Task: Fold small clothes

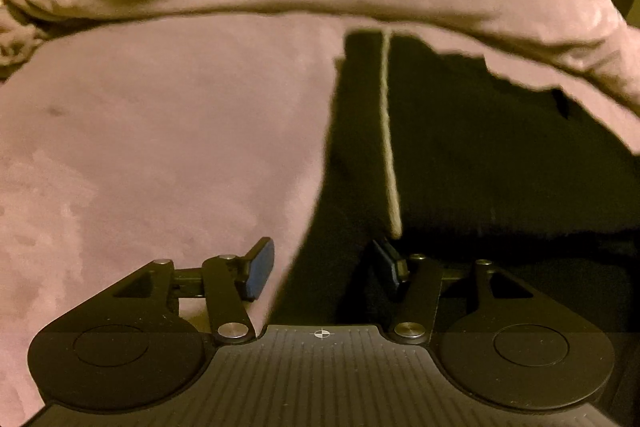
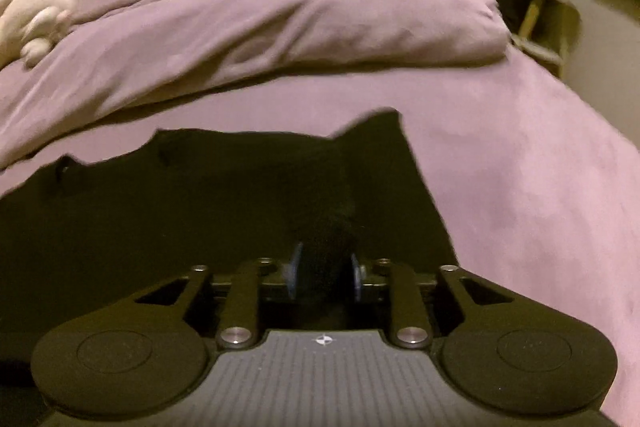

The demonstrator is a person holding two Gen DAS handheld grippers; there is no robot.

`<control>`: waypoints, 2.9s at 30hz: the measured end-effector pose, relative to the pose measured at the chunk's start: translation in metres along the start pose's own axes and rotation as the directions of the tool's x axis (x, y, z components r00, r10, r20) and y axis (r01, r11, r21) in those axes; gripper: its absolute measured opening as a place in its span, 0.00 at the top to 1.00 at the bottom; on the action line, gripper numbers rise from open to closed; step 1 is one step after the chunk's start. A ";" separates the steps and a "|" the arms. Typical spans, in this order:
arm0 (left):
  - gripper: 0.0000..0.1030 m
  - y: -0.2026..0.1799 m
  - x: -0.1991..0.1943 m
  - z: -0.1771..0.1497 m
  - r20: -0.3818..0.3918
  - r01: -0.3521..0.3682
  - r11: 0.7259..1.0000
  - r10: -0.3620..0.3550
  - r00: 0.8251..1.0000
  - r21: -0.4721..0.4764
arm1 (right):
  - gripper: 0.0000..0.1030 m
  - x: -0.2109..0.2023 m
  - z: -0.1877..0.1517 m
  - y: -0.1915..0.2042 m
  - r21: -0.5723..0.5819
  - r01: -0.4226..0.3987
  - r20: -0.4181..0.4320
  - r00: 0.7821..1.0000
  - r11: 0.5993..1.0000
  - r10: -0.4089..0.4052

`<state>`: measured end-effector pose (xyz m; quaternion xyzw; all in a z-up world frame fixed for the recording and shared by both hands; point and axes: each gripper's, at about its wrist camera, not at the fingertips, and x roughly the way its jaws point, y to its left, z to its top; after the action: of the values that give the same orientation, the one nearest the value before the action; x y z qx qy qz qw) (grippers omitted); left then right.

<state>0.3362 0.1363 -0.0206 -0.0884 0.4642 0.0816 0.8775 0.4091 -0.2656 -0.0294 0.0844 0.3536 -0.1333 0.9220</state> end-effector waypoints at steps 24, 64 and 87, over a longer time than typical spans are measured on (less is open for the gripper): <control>0.81 -0.006 0.074 0.062 -0.036 0.134 0.991 -0.134 0.990 -0.013 | 0.71 0.005 -0.004 -0.001 0.085 -0.118 -0.057 0.991 0.989 0.123; 0.55 -0.024 0.035 0.019 -0.015 0.110 0.993 -0.110 0.994 0.049 | 0.86 -0.041 -0.028 0.008 -0.086 -0.221 -0.148 0.967 0.972 0.206; 0.20 -0.047 -0.022 -0.090 -0.256 0.022 0.992 0.010 0.967 0.121 | 0.83 -0.194 -0.167 -0.064 -0.132 -0.138 -0.412 0.908 0.982 0.073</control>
<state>0.2621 0.0685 -0.0486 -0.0457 0.5775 0.0380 0.8142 0.1459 -0.2490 -0.0254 0.0558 0.5411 -0.0343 0.8384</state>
